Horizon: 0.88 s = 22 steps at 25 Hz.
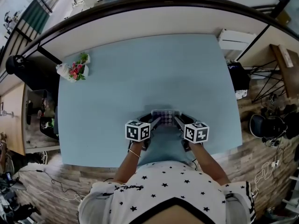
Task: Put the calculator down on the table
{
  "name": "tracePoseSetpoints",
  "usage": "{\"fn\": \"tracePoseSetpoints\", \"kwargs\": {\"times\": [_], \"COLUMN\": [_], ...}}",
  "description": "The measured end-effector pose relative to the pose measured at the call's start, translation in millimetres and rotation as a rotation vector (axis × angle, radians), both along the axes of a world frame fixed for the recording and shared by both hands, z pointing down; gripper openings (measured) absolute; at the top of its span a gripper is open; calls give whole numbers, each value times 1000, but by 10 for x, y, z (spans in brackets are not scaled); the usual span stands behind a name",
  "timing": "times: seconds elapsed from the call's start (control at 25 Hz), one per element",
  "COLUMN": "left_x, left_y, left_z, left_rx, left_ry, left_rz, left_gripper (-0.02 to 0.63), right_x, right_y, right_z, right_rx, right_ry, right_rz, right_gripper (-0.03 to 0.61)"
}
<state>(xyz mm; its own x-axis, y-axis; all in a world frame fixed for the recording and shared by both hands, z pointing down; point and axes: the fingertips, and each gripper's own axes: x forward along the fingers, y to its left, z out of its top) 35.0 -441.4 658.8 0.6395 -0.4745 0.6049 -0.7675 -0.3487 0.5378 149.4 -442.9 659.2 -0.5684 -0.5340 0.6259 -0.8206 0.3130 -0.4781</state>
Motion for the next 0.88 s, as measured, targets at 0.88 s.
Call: {"fn": "tracePoseSetpoints", "kwargs": {"times": [0.88], "left_x": [-129], "left_y": [-57], "left_z": [-306], "left_rx": [141], "left_ry": [-31], "left_rz": [-26], "left_gripper": [234], "right_x": [120], "right_y": [-65], "right_z": [-366], "right_rx": [94], "right_ry": [-53], "right_rz": [91], "right_gripper": [167]}}
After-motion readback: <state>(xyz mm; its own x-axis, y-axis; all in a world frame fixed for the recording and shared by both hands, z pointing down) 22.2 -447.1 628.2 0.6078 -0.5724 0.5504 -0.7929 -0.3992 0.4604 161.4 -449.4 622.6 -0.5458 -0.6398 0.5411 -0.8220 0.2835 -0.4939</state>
